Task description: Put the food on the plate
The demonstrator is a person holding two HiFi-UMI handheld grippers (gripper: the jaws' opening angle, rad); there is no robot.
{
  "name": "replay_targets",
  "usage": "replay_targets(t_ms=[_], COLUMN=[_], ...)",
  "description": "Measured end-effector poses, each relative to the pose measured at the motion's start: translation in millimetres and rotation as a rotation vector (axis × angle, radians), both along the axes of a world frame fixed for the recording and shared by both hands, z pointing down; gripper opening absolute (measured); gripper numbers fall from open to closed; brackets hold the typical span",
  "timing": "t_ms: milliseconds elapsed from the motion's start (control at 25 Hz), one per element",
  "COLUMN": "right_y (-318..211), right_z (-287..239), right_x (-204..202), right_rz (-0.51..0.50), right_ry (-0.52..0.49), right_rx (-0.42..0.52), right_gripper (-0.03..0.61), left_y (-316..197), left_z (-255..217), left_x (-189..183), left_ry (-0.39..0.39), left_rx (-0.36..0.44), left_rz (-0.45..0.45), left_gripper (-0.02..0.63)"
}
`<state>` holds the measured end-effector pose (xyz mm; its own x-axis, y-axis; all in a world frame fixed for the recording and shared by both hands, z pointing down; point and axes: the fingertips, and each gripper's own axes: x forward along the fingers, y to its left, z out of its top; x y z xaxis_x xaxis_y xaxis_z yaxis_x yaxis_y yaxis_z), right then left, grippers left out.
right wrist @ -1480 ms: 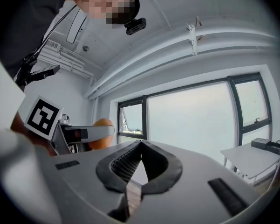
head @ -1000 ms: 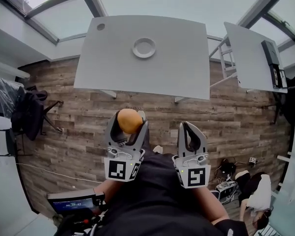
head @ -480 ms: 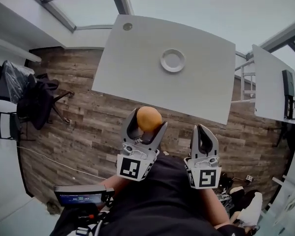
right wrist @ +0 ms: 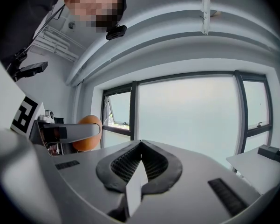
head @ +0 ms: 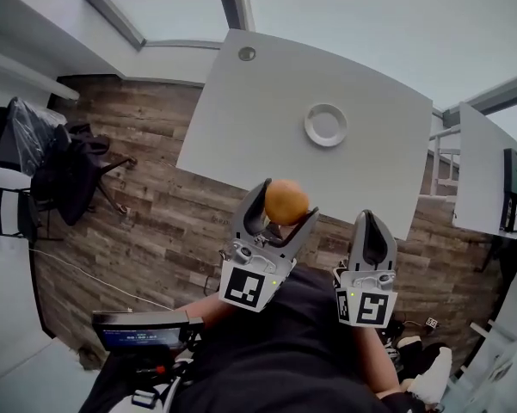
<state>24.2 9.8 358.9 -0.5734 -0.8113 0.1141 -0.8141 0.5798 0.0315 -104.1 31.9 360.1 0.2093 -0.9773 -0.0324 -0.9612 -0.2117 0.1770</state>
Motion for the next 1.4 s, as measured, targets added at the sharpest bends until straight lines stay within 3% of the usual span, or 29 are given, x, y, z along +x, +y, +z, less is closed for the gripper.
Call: replay_targets(t_ms=[200, 840, 1400], right_y=[-21.9, -52.8, -82.5], right_z=[-6.7, -12.4, -21.4], right_x=[-20.0, -37.6, -13.6], right_rz=[-0.004, -0.120, -0.070], right_ry=[0.040, -0.019, -0.041], right_rx=[0.035, 0.029, 0.038], right_gripper=[0.006, 0.006, 0.006], left_y=[-19.2, -53.3, -112.2], left_z=[-2.6, 14.4, 66.3], left_x=[-11.3, -20.1, 8.8], left_ry=[0.051, -0.004, -0.056], left_rx=[-0.013, -0.063, -0.174], left_rz=[0.023, -0.062, 0.046], left_gripper=[0.342, 0.342, 0.342])
